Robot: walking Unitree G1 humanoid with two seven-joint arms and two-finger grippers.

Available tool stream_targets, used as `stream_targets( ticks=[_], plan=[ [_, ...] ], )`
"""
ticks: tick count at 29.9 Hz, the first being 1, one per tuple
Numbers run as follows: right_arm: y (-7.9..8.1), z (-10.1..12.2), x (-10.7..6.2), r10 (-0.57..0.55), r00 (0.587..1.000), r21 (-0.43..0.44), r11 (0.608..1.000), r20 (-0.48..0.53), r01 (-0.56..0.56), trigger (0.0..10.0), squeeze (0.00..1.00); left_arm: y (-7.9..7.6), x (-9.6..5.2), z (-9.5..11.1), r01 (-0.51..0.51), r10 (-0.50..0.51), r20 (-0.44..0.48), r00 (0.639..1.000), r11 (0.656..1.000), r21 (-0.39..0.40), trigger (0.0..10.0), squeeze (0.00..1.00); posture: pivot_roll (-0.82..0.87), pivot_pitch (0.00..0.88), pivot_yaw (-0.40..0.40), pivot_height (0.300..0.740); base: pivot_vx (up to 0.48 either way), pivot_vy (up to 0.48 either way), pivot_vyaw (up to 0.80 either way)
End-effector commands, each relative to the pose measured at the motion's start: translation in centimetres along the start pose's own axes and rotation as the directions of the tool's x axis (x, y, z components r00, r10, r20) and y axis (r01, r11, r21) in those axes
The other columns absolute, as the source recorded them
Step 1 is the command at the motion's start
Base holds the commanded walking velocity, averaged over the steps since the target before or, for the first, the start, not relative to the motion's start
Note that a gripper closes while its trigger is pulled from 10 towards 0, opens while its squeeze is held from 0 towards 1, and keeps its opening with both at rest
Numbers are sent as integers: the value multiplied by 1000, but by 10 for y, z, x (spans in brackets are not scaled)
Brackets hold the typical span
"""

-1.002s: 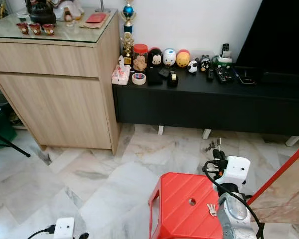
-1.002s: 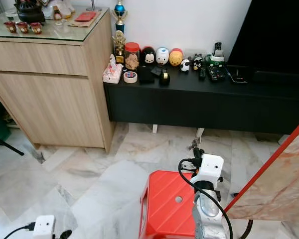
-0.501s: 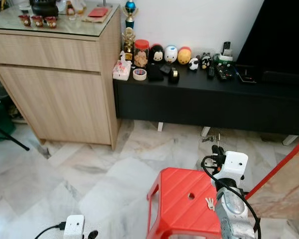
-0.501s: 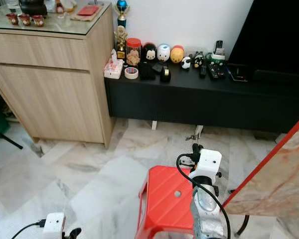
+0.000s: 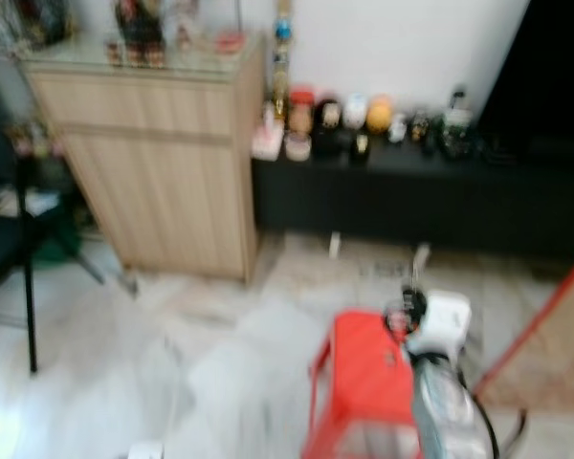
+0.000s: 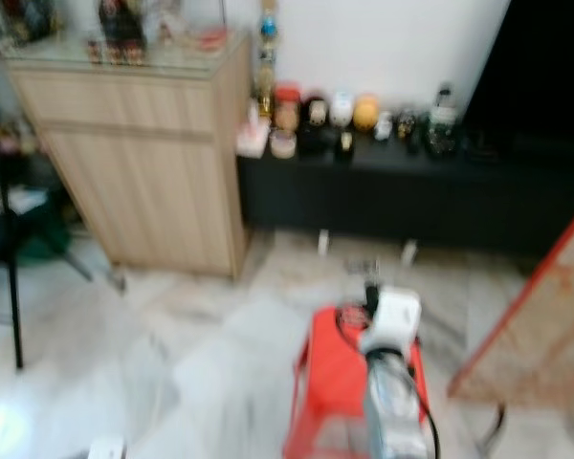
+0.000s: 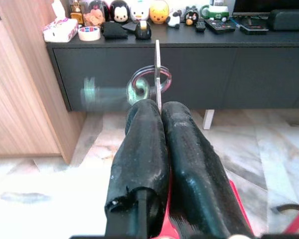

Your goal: Hang keys on a hook

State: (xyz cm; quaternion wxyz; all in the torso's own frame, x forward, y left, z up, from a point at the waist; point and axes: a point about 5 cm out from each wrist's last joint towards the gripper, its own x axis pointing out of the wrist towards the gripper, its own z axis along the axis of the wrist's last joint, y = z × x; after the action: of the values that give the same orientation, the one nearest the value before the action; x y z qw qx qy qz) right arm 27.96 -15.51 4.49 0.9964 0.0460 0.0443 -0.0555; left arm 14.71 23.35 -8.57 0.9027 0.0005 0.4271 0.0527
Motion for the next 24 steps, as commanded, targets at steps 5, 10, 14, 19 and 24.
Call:
stream_targets(
  ticks=[5,10,14,19,24],
  plan=[
    [-5,10,6,-16,999,-10,1000,36,16,10000,0,-9,4,12,30,-30,46,999,1000,1,10000,0,51,0,-80,740,0,0,0],
    [-5,10,6,-20,999,-8,1000,37,20,10000,0,-11,5,16,40,-41,56,998,999,17,10000,0,52,0,-81,740,0,-65,0],
    [-6,10,6,-22,999,-9,1000,38,23,10000,0,-12,5,16,41,-42,59,997,999,27,10000,0,53,0,-82,740,0,-465,0],
    [-5,10,7,-23,999,-9,1000,36,23,10000,0,-12,5,16,40,-41,60,997,999,24,10000,0,53,0,-85,740,0,-472,0],
    [-5,9,6,-18,999,-9,1000,33,19,10000,0,-14,5,15,43,-45,68,997,999,21,10000,0,54,0,-89,740,0,-472,0]
  ],
)
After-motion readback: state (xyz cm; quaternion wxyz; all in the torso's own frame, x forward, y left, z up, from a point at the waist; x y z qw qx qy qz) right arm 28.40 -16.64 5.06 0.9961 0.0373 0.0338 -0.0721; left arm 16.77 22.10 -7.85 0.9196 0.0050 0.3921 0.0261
